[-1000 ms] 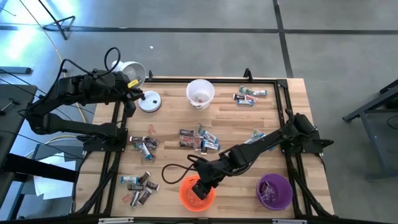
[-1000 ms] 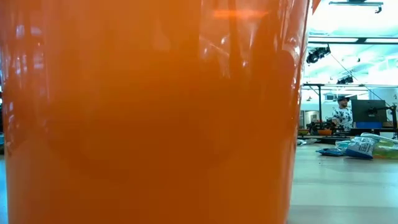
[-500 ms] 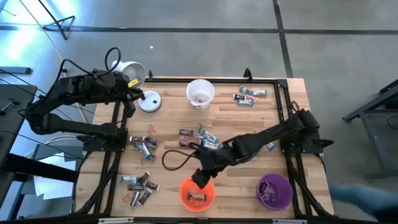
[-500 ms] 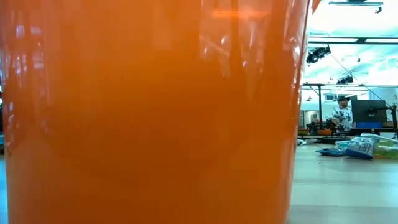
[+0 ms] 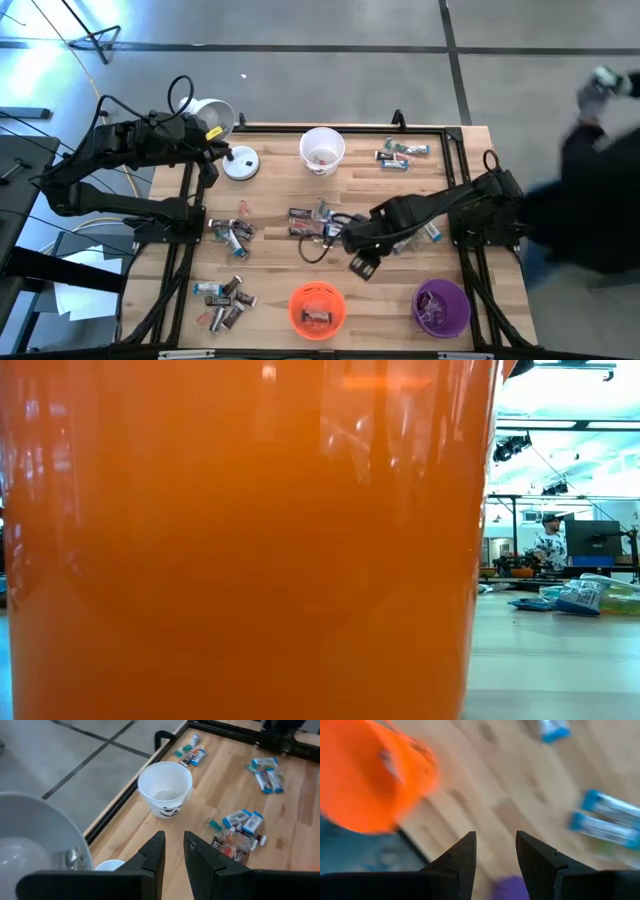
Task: Organize candy in baskets
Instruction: Put the white chocolate bar into the orange bucket
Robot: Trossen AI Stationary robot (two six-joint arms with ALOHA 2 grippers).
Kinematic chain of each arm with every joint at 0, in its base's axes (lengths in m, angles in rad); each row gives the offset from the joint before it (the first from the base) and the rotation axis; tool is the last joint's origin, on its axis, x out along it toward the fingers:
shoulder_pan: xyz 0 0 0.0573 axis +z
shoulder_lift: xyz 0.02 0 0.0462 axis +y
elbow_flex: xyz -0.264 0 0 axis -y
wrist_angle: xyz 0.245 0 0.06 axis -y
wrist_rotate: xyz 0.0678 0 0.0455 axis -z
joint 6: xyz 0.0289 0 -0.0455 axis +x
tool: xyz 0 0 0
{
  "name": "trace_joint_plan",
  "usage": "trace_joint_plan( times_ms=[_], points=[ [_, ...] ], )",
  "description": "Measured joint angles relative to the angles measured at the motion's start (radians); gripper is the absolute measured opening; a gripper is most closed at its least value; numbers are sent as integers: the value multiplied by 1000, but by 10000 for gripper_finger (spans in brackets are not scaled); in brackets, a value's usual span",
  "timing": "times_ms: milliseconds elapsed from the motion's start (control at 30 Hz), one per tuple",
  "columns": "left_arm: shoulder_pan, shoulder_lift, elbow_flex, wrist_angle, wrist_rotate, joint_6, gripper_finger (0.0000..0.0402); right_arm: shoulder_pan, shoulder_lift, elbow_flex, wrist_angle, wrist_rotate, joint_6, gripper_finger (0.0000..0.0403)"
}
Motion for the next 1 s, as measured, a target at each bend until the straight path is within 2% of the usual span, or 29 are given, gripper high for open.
trace_joint_plan(
  times_ms=[167,300,433,600,733,1000],
  points=[
    [0,3,0,0,-80,-81,55,-54,-37,0,-225,102,-155,133],
    [0,8,0,0,-169,-160,55,-123,-94,-13,-194,154,-281,133],
    [0,9,0,0,-239,-234,55,-211,-133,-13,-223,215,-335,133],
    [0,10,0,0,-319,-280,55,-321,-174,-13,-220,238,-432,133],
    [16,9,0,0,-384,-258,55,-413,-176,-13,-220,238,-490,133],
    [120,9,0,0,-396,-229,55,-550,-175,-13,-219,215,-515,133]
  ],
)
